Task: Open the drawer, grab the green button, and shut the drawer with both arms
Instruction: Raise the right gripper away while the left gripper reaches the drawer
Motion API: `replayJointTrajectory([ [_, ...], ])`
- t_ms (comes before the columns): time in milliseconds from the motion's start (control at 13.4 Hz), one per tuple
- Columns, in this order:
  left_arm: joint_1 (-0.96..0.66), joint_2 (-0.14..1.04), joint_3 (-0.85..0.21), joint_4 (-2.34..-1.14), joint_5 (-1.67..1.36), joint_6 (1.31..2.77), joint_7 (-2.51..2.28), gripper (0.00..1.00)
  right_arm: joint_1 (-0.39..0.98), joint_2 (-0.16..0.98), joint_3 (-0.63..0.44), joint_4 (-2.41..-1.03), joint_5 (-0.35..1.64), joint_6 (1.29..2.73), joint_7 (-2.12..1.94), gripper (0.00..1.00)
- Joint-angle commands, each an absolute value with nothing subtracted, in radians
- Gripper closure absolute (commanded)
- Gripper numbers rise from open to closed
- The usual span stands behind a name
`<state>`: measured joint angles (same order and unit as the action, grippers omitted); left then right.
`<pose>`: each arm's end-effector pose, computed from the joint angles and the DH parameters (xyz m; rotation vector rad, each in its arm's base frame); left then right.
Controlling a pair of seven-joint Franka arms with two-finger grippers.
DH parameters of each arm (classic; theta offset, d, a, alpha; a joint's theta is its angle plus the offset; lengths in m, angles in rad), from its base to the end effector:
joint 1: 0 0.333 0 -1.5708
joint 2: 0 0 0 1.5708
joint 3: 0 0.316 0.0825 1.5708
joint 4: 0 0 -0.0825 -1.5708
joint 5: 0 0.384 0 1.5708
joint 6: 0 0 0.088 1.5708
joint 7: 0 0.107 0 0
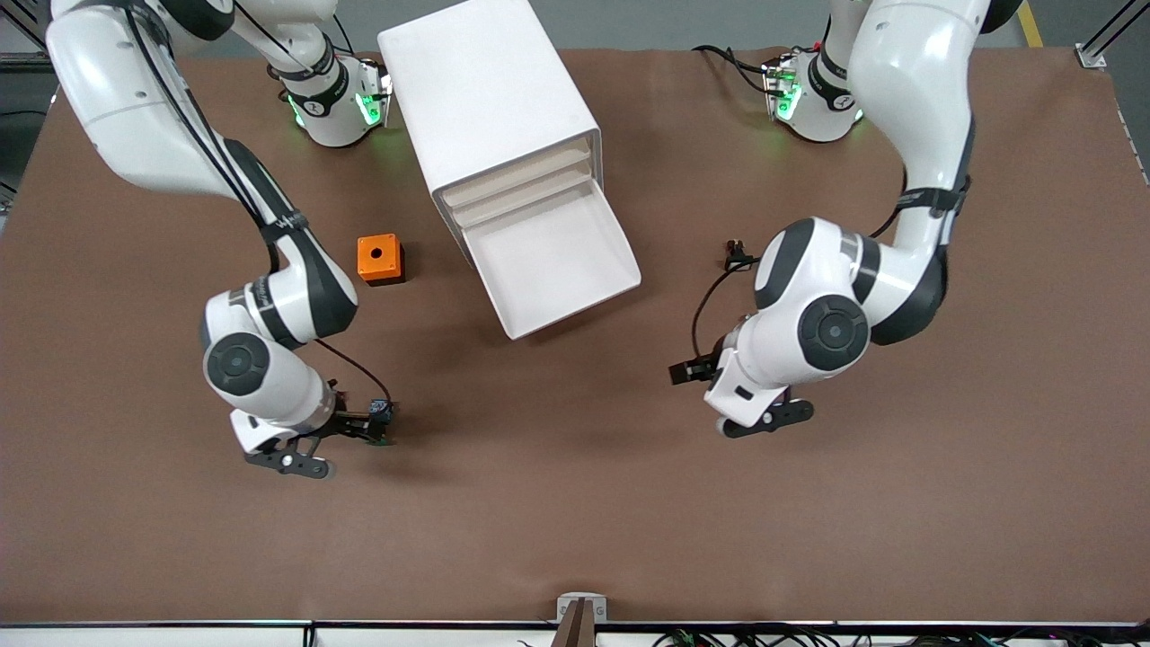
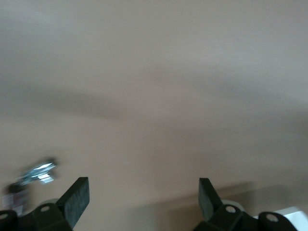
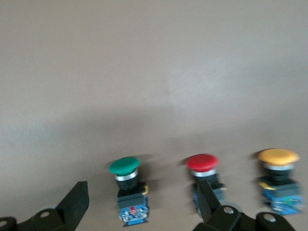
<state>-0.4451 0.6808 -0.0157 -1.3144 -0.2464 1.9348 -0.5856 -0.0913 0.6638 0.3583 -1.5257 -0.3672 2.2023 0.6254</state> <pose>0.6468 -0.3370 0.3337 2.9369 0.3290 -0.2535 0.6997 0.1349 0.2923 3.0678 -0.3485 0.1455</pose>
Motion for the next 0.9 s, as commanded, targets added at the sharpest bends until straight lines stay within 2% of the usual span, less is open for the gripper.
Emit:
replayJointTrajectory([
  [0, -0.535, 0.761, -0.008, -1.307, -0.275, 2.041, -0.629, 0.0, -0.094, 0.548, 0.331, -1.542, -0.322, 2.142, 0.553, 0.0],
  [149, -0.561, 0.791, -0.009, -1.307, -0.275, 2.086, -0.774, 0.0, -0.068, 0.47, 0.243, -1.545, -0.189, 2.132, 0.47, 0.0],
  [448, -0.63, 0.822, -0.011, -1.325, -0.275, 2.086, -0.94, 0.0, 0.044, 0.31, 0.03, -1.554, -0.013, 1.996, 0.227, 0.0],
  [822, -0.736, 0.824, -0.012, -1.348, -0.281, 2.062, -1.003, 0.0, 0.046, 0.089, 0.011, -1.552, -0.011, 1.751, 0.21, 0.0],
])
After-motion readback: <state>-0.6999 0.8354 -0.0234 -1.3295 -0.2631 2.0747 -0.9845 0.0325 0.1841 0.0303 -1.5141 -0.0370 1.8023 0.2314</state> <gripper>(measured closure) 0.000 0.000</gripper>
